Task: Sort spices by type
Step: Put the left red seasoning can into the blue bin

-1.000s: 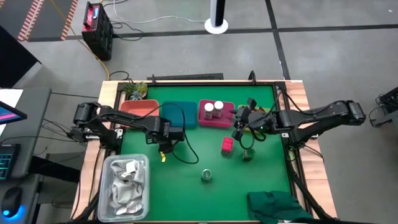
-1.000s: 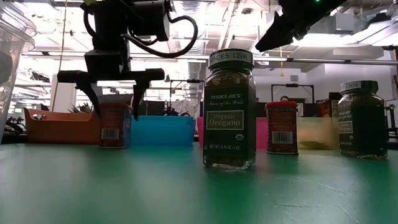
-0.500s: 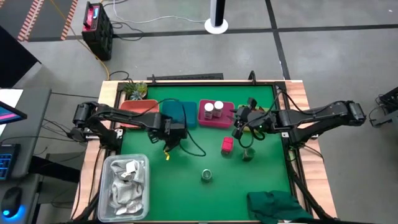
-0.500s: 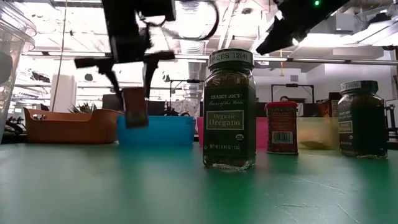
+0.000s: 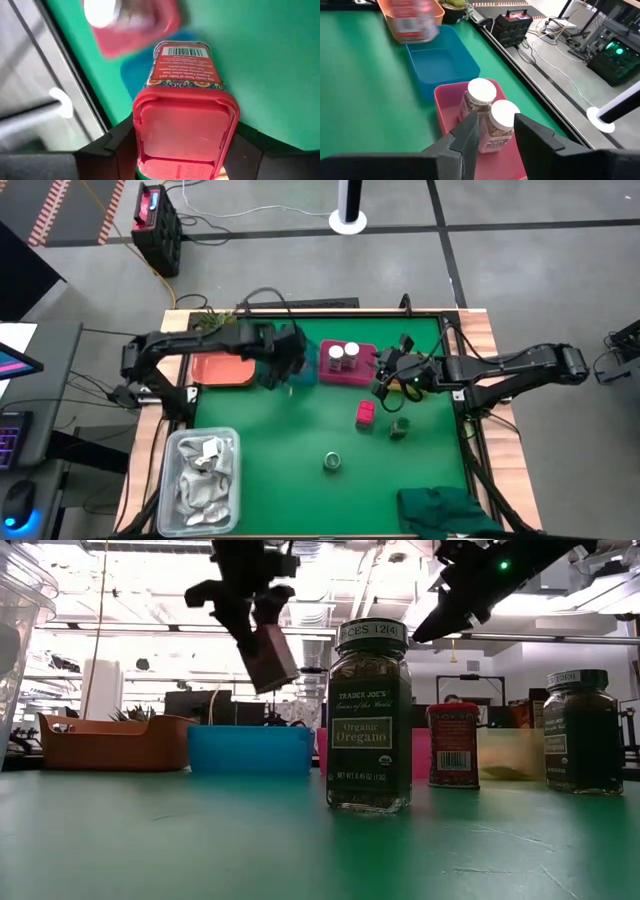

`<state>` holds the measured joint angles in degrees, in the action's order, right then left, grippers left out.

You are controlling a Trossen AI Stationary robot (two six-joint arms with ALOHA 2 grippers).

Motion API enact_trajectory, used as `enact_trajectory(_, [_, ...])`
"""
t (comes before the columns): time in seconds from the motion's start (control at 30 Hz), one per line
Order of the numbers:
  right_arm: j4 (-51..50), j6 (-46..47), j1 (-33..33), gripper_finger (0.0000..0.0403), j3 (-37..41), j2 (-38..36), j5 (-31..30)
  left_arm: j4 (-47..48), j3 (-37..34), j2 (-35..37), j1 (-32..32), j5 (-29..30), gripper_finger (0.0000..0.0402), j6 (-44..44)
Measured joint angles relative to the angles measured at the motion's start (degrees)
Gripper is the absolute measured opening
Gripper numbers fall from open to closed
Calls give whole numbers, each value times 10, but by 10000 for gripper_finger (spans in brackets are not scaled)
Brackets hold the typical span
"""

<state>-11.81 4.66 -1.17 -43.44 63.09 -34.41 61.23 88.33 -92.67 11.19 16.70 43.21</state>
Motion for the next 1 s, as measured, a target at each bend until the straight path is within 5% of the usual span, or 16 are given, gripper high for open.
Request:
enact_trajectory(0.33, [6, -17, 0, 154, 0, 0, 0, 41, 0, -67, 119, -34, 214, -104])
enact_trajectory(0.77, [3, -17, 0, 154, 0, 0, 1, 75, 0, -178, 103, -20, 216, -159])
enact_trajectory(1.0, [1, -17, 0, 154, 0, 0, 1, 67, 0, -173, 102, -4, 257, -167])
